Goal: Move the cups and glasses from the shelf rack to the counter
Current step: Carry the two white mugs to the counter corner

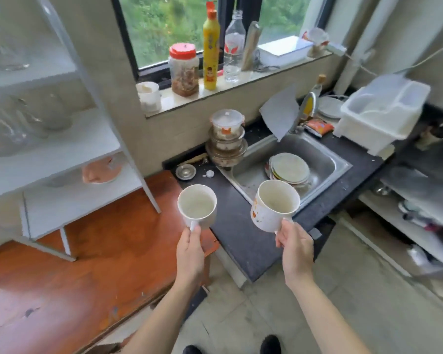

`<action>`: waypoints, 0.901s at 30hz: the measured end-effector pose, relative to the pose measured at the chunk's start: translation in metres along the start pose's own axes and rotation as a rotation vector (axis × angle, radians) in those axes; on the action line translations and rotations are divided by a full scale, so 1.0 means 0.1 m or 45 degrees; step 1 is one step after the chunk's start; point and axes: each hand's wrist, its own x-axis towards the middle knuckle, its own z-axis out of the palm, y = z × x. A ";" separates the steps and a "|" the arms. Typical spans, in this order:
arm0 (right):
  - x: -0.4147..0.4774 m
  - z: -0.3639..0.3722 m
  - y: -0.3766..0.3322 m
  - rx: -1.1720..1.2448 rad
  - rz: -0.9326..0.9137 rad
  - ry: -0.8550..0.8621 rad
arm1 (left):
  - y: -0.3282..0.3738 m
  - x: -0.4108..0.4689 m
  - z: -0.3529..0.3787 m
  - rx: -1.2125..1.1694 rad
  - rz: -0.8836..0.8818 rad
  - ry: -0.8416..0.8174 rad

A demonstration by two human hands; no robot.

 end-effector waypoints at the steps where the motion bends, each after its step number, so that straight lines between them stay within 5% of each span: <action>1: 0.04 -0.24 -0.06 0.023 -0.024 0.082 | 0.08 -0.08 0.25 -0.003 0.031 -0.074; 11: 0.32 -2.81 -0.35 0.064 -0.200 0.657 | 0.48 -1.42 2.70 0.094 0.342 -0.697; 27: 1.20 -6.57 -0.56 0.162 -0.242 1.039 | 0.26 -3.30 6.25 0.267 0.528 -1.201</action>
